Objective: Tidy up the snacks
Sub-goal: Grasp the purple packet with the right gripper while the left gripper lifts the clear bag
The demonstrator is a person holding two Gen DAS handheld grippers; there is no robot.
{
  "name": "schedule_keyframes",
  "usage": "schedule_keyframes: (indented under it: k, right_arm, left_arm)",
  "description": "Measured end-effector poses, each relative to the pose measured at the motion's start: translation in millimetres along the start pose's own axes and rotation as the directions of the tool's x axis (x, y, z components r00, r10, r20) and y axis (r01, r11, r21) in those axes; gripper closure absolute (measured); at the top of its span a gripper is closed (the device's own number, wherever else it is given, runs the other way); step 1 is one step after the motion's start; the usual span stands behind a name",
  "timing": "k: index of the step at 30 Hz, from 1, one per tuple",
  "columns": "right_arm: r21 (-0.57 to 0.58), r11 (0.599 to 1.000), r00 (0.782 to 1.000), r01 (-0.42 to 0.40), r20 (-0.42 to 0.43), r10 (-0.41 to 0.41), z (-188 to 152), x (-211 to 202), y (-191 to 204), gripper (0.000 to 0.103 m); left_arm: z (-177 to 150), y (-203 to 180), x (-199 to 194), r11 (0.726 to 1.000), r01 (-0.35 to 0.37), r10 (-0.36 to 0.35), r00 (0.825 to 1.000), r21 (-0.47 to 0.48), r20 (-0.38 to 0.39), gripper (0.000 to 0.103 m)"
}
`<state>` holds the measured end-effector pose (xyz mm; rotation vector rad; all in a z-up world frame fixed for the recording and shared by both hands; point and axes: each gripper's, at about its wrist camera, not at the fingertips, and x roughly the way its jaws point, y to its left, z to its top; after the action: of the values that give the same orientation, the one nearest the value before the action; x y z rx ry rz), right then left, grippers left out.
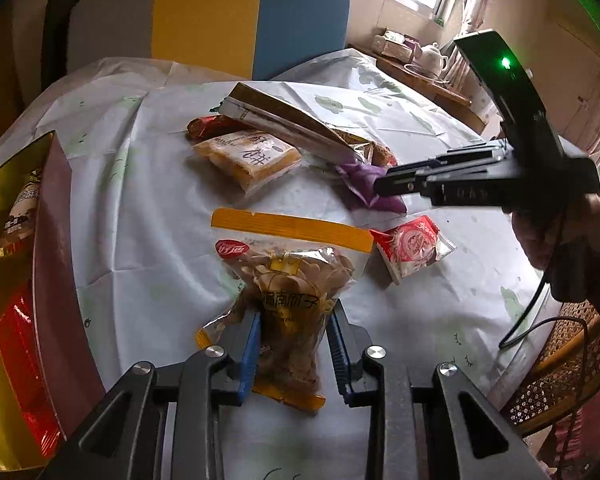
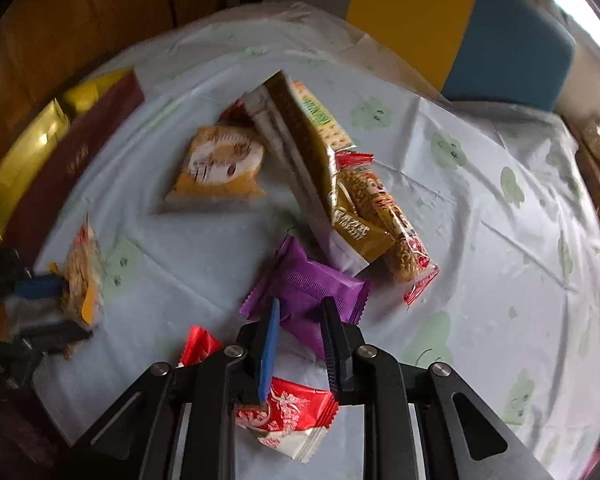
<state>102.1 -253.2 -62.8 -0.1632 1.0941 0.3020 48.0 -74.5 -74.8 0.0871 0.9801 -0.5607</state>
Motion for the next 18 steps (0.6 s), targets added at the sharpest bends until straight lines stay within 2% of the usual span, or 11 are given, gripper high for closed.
schedule_keyframes:
  k: [2, 3, 4, 5, 8, 10, 14, 15, 16, 17, 18]
  right_arm:
    - [0.028, 0.999, 1.0, -0.018, 0.009, 0.018, 1, -1, -5, 0.078]
    - [0.044, 0.999, 1.0, -0.018, 0.003, 0.018, 2, 0, -7, 0.064]
    - [0.062, 0.998, 1.0, -0.02, -0.008, 0.021, 1, 2, -8, 0.042]
    - [0.074, 0.997, 1.0, -0.019, -0.016, 0.02, 1, 4, -8, 0.034]
    - [0.066, 0.998, 1.0, -0.022, 0.01, 0.021, 3, 0, -6, 0.029]
    - [0.08, 0.997, 1.0, -0.02, 0.011, 0.02, 3, 1, -7, 0.019]
    - [0.095, 0.995, 1.0, 0.003, 0.002, -0.003, 4, 10, -11, 0.019]
    - [0.087, 0.996, 1.0, 0.012, 0.003, -0.013, 5, 11, -11, 0.022]
    - [0.072, 0.997, 1.0, 0.024, 0.003, -0.025, 6, 13, -9, 0.044]
    - [0.059, 0.998, 1.0, 0.021, -0.008, -0.02, 7, 17, -8, 0.059]
    - [0.053, 0.998, 0.999, 0.031, -0.007, -0.031, 7, 18, -6, 0.061]
  left_arm:
    - [0, -2, -2, 1.0, -0.003, 0.003, 1.0, 0.002, -0.002, 0.072]
    - [0, -2, -4, 1.0, -0.002, 0.002, 1.0, -0.002, -0.004, 0.072]
    - [-1, -1, -4, 1.0, -0.002, 0.002, 1.0, -0.007, -0.005, 0.072]
    - [-1, 0, -6, 1.0, 0.001, -0.001, 1.0, -0.014, -0.005, 0.073]
    - [-2, 2, -14, 0.999, 0.015, -0.015, 1.0, -0.033, 0.004, 0.075]
    - [-2, 2, -24, 0.999, 0.022, -0.022, 1.0, -0.033, 0.021, 0.075]
    - [2, 7, -45, 0.997, 0.055, -0.052, 0.997, -0.06, 0.063, 0.075]
    - [4, 9, -50, 0.996, 0.06, -0.055, 0.996, -0.065, 0.075, 0.075]
    - [6, 12, -57, 0.994, 0.074, -0.067, 0.994, -0.076, 0.09, 0.075]
    - [8, 17, -65, 0.992, 0.085, -0.075, 0.991, -0.092, 0.109, 0.075]
    - [10, 20, -71, 0.991, 0.085, -0.072, 0.99, -0.104, 0.124, 0.075]
